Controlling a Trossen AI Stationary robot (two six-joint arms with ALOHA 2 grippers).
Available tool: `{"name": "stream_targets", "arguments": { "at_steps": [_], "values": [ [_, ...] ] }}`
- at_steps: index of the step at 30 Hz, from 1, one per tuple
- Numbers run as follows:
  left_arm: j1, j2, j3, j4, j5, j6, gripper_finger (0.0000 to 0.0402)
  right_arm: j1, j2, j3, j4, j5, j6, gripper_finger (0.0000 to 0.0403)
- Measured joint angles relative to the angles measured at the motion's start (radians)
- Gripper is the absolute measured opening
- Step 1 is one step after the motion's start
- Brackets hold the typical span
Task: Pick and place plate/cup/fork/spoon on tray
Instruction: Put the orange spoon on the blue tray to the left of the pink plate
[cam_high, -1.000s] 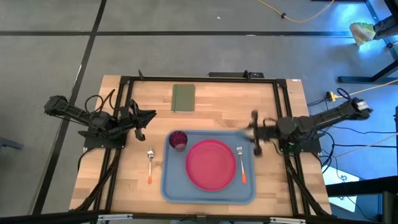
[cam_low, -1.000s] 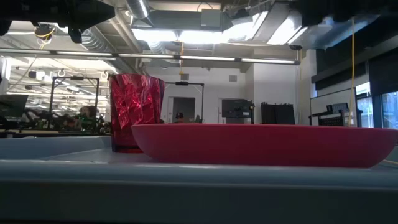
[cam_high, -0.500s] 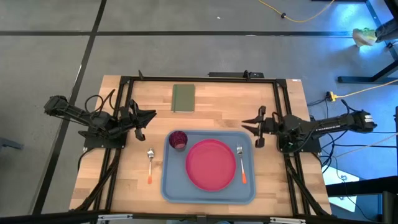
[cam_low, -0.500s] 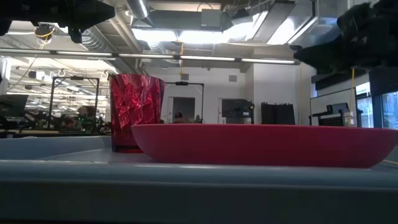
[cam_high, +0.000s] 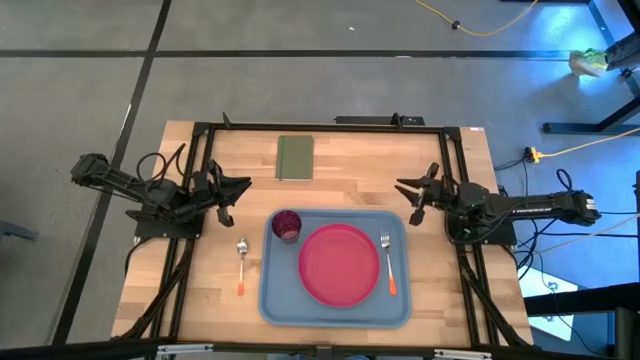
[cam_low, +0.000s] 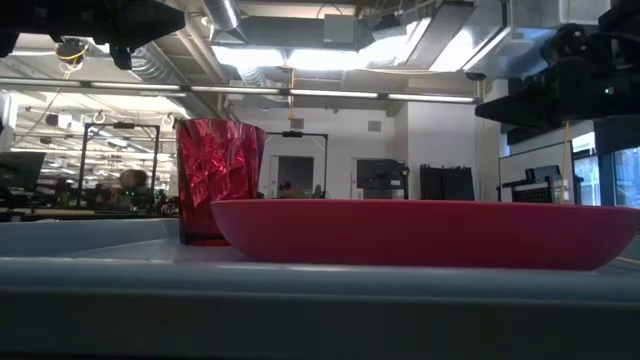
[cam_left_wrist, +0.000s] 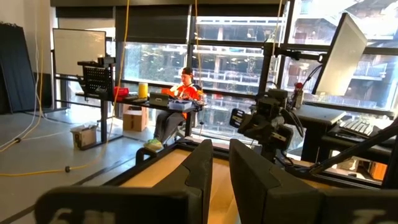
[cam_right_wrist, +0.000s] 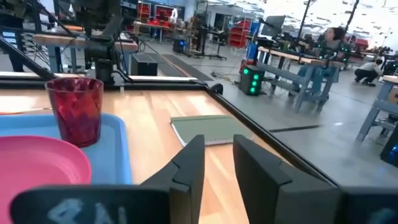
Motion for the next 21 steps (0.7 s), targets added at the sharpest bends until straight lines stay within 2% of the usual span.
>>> {"name": "stream_targets", "arguments": {
  "at_steps": [6,10,12,15,21],
  "values": [
    [0.000,0.000,0.000,0.000,0.000,0.000,0.0047,-0.002,-0.109,0.000,-0.163,-0.004,0.011,0.0090],
    [0.000,0.000,0.000,0.000,0.000,0.000,0.0047,-0.002,-0.168,0.002,-0.280,-0.097,0.030,0.0090],
    [0.000,0.000,0.000,-0.001,0.000,0.000,0.0047,-0.002,-0.177,0.010,-0.299,-0.174,0.026,0.0090],
    [0.000,0.000,0.000,-0.001,0.000,0.000,0.0047,-0.001,-0.179,0.011,-0.319,-0.229,0.024,0.0090],
    [0.000,0.000,0.000,-0.001,0.000,0.000,0.0047,-0.002,-0.158,0.011,-0.319,-0.250,0.028,0.0090]
  ]
}}
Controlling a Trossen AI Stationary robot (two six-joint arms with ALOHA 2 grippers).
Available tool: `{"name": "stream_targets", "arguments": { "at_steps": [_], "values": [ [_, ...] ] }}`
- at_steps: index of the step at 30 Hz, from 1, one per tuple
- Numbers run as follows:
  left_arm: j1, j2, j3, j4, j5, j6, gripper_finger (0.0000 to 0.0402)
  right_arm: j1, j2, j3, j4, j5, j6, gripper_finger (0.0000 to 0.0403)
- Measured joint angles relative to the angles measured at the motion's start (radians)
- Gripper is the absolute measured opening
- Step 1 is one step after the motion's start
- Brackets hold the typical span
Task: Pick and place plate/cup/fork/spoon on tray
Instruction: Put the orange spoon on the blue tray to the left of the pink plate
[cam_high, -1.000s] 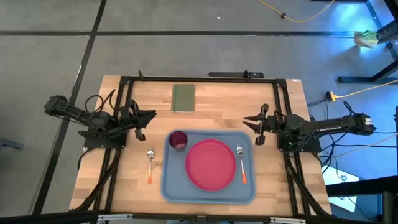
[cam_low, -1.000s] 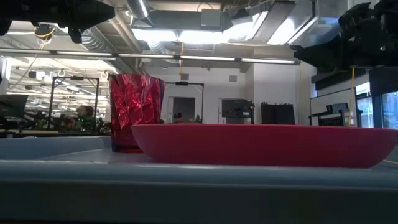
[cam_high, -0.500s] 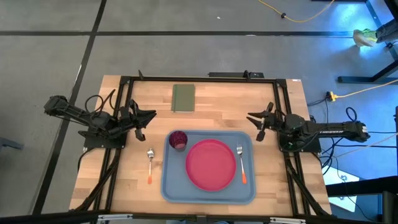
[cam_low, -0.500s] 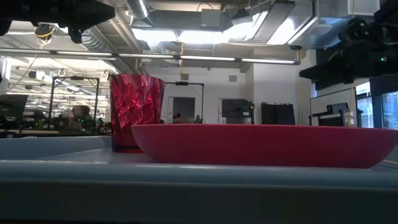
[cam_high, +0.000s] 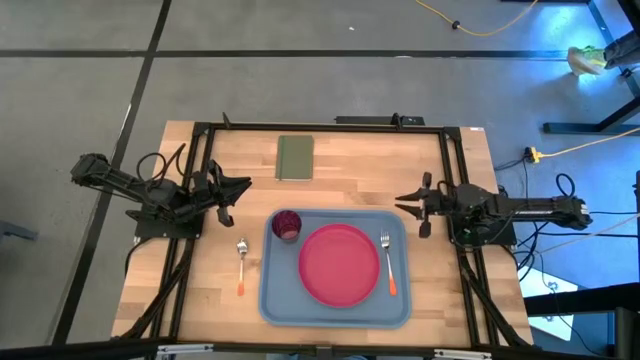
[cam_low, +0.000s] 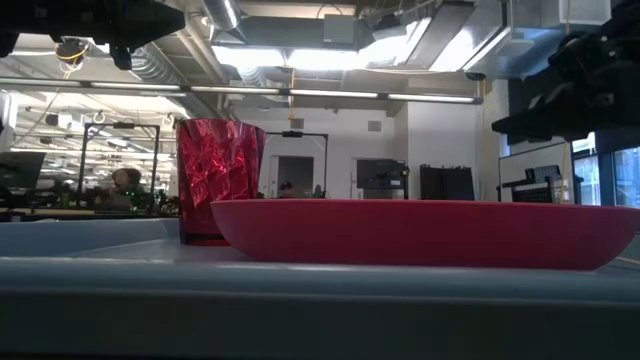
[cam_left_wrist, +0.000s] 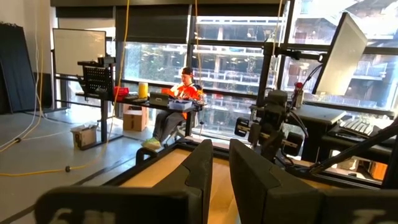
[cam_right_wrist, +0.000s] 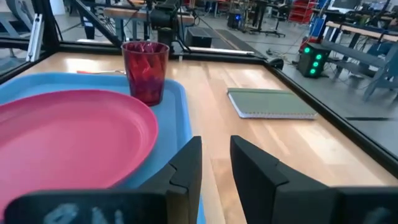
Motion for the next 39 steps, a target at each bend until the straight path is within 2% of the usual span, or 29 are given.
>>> {"name": "stream_targets", "arguments": {
  "at_steps": [20,22,25,30,32,37,39],
  "values": [
    [0.001,0.000,0.000,0.009,0.000,0.002,0.0047,0.000,0.011,0.000,0.001,0.001,0.001,0.0090],
    [0.018,0.000,0.000,0.034,0.005,0.003,0.0047,0.000,0.011,0.000,0.001,0.001,0.001,0.0090],
    [0.067,0.007,0.000,0.054,0.085,-0.045,0.0047,0.000,0.011,0.000,0.002,0.001,0.001,0.0090],
    [0.193,0.114,-0.012,0.081,0.116,-0.063,0.0047,0.000,0.011,0.000,0.002,0.001,0.001,0.0090],
    [0.248,0.188,-0.017,0.125,0.098,-0.146,0.0047,0.000,0.011,0.000,0.002,0.001,0.001,0.0090],
    [0.352,0.418,-0.018,0.146,0.096,-0.507,0.0047,0.000,0.011,0.000,0.002,0.001,0.001,0.0090],
    [0.369,0.479,-0.018,0.148,0.101,-0.574,0.0047,0.000,0.011,0.000,0.002,0.001,0.001,0.0090]
  ]
}}
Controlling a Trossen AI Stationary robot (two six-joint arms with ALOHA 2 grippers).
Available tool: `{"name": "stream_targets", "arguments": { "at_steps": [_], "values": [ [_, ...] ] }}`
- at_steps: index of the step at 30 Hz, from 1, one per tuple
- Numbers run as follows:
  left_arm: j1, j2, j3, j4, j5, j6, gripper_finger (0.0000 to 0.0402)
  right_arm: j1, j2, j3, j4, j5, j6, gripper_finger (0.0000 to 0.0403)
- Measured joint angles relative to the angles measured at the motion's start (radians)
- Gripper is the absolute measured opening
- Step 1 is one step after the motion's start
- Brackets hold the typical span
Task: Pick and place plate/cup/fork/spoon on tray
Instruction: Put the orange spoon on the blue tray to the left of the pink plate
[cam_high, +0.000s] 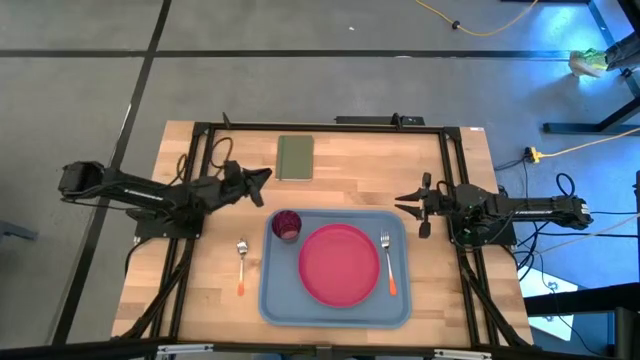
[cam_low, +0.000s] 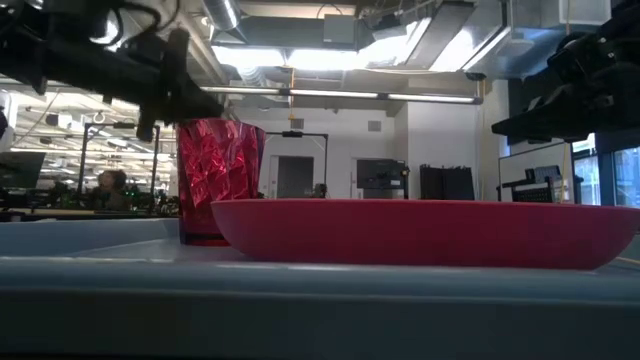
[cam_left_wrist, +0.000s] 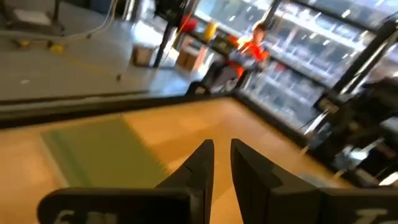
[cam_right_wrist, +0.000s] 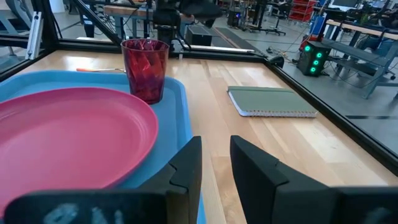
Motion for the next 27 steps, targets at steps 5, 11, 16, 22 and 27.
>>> {"name": "stream_targets", "arguments": {
  "at_steps": [5,11,16,22,27],
  "values": [
    [0.040,0.042,0.000,0.064,0.002,0.035,0.0047,0.000,0.000,0.000,0.000,0.000,0.000,0.0090],
    [0.048,0.044,0.000,0.181,-0.015,0.112,0.0047,0.000,0.000,0.000,0.000,0.000,0.000,0.0090],
    [0.048,0.103,0.013,0.178,-0.057,0.153,0.0047,0.000,0.000,0.000,0.000,0.000,0.000,0.0090],
    [0.048,0.175,0.034,0.180,-0.050,0.170,0.0047,0.000,0.000,0.000,0.000,0.000,0.000,0.0090],
    [0.048,0.181,0.039,0.207,-0.052,0.286,0.0047,0.000,0.000,0.000,0.000,0.000,0.000,0.0090]
  ]
}}
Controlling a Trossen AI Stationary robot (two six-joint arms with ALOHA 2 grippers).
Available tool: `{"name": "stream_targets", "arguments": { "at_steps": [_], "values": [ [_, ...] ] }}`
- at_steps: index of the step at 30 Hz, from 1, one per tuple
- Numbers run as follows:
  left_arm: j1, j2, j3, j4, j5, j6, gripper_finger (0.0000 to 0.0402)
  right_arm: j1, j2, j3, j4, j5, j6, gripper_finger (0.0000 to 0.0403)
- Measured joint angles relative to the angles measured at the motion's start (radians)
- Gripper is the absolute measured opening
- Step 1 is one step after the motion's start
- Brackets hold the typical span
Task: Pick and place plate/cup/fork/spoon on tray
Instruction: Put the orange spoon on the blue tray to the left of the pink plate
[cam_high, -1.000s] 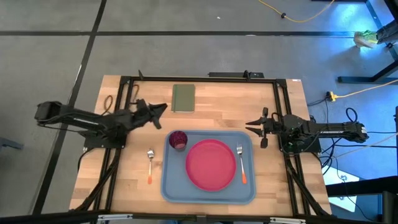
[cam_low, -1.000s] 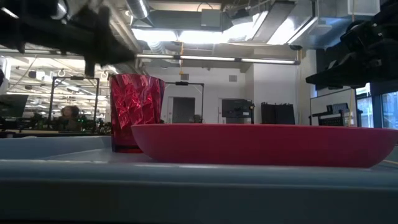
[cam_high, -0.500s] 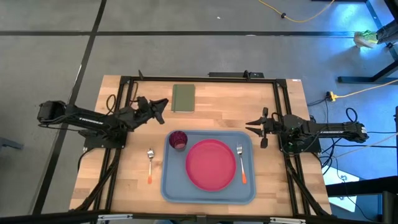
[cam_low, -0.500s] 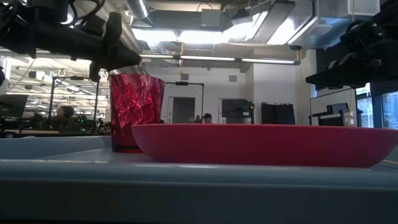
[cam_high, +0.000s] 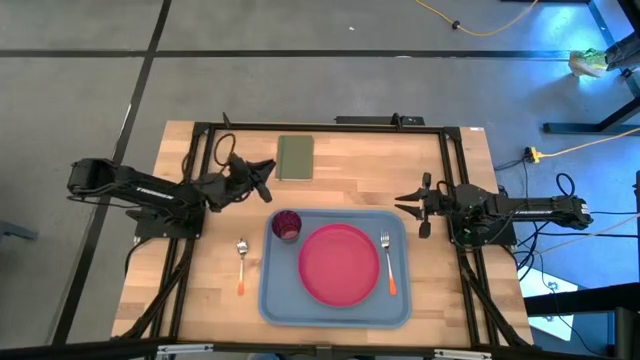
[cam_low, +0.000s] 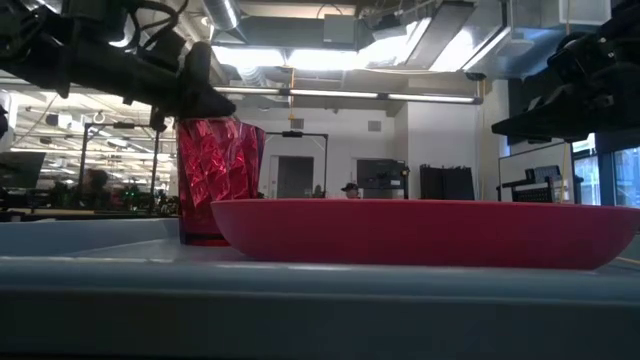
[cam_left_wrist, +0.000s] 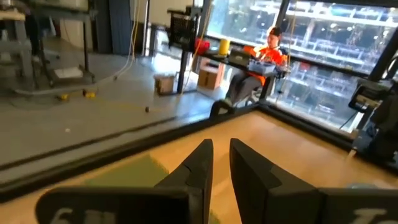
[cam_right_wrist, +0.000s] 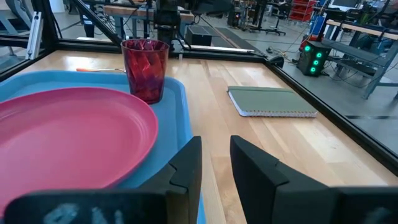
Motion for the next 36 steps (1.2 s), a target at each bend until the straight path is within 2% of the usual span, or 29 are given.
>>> {"name": "stream_targets", "arguments": {
  "at_steps": [4,9,15,18,24,30,33,36],
  "values": [
    [0.000,-0.001,0.001,0.069,0.000,0.048,0.0047,0.000,0.000,0.000,0.000,0.000,0.000,0.0090],
    [0.000,-0.006,0.001,0.067,0.000,0.101,0.0047,0.000,0.000,0.000,0.000,0.000,0.000,0.0090],
    [0.000,-0.006,0.001,0.065,0.025,0.052,0.0047,0.000,0.000,0.000,0.000,0.000,0.000,0.0090],
    [-0.003,-0.006,0.001,0.062,0.113,0.067,0.0047,0.000,0.000,0.000,0.000,0.000,0.000,0.0090],
    [-0.025,-0.045,0.001,0.057,0.437,0.265,0.0047,0.000,0.000,0.000,0.000,0.000,0.000,0.0090],
    [-0.091,-0.134,0.001,0.100,0.538,0.229,0.0047,0.000,0.000,0.000,0.000,0.000,0.000,0.0090],
    [-0.132,-0.204,0.003,-0.011,0.565,0.197,0.0047,0.000,0.000,0.000,0.000,0.000,0.000,0.0090],
    [-0.162,-0.227,0.048,-0.263,0.427,0.188,0.0047,0.000,0.000,0.000,0.000,0.000,0.000,0.0090]
  ]
}}
